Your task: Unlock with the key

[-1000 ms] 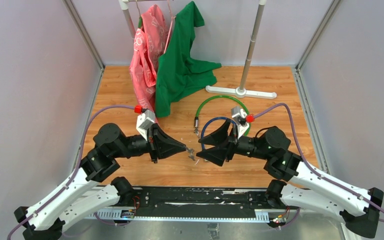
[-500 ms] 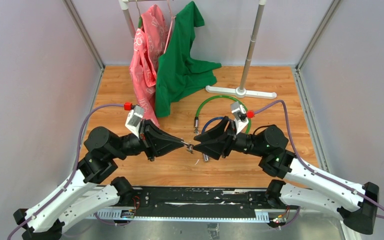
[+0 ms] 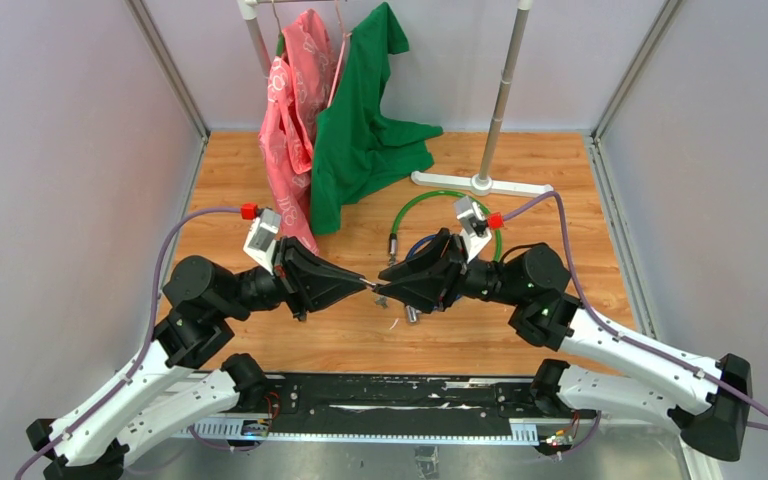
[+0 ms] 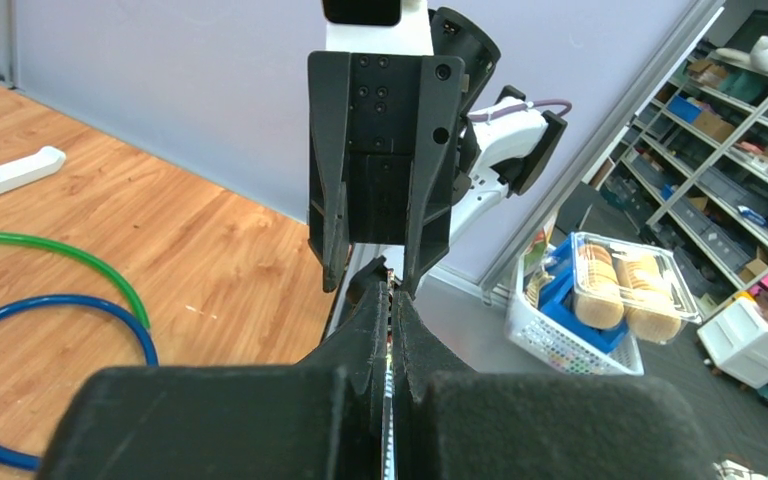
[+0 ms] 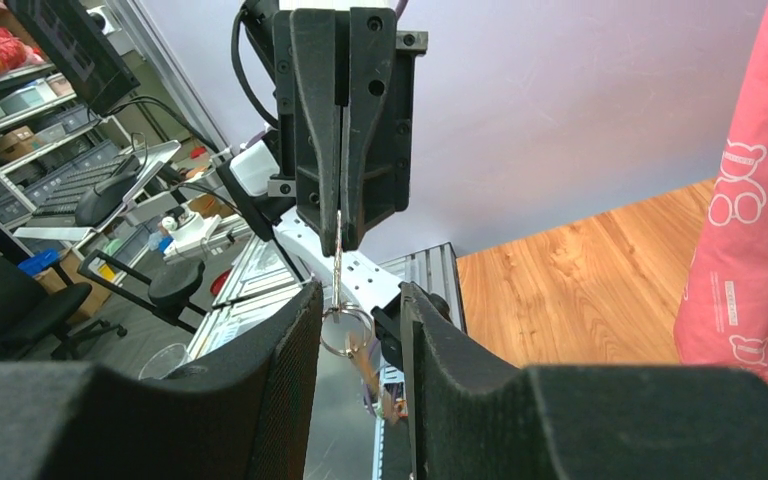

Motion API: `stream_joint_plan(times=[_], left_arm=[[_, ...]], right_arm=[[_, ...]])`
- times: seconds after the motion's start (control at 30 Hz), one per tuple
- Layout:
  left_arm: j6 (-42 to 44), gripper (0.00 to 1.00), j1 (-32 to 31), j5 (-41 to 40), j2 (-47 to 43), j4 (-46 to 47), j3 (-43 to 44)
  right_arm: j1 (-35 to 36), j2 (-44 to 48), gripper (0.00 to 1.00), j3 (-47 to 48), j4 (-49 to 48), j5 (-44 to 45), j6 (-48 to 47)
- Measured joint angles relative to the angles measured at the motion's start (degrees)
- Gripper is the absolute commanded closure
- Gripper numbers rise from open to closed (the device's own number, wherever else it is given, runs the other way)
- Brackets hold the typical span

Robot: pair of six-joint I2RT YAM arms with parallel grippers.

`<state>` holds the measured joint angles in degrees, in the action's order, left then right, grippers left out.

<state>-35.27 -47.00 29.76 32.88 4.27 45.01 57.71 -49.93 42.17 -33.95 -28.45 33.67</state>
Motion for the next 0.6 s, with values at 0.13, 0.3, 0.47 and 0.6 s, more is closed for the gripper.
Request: stream_joint_plan(times=[0.13,0.3,0.47,0.6], left_arm=[[-0.31,1.0,0.0,0.0,0.0,0.02,-0.04],[-0.52,1.0,0.0,-0.02,-0.04,0.2,-0.04],[-0.96,1.0,0.0,-0.04,-0.17,0.61,-0.2],[-1.31,1.0,0.0,-0.15,-0.17,0.9,-0.59]], right_arm=[[0.0,-0.72,0.63,0.48,-1.01,-0.33,0.02],[0.0,-1.66,0.67,0.87,-1.7,-1.25,0.11],[0.07,-2.25,0.67,1.44,-2.4,-2.32,0.26],[0.26,-2.78,0.67,1.51,-2.51,-3.1,0.35]])
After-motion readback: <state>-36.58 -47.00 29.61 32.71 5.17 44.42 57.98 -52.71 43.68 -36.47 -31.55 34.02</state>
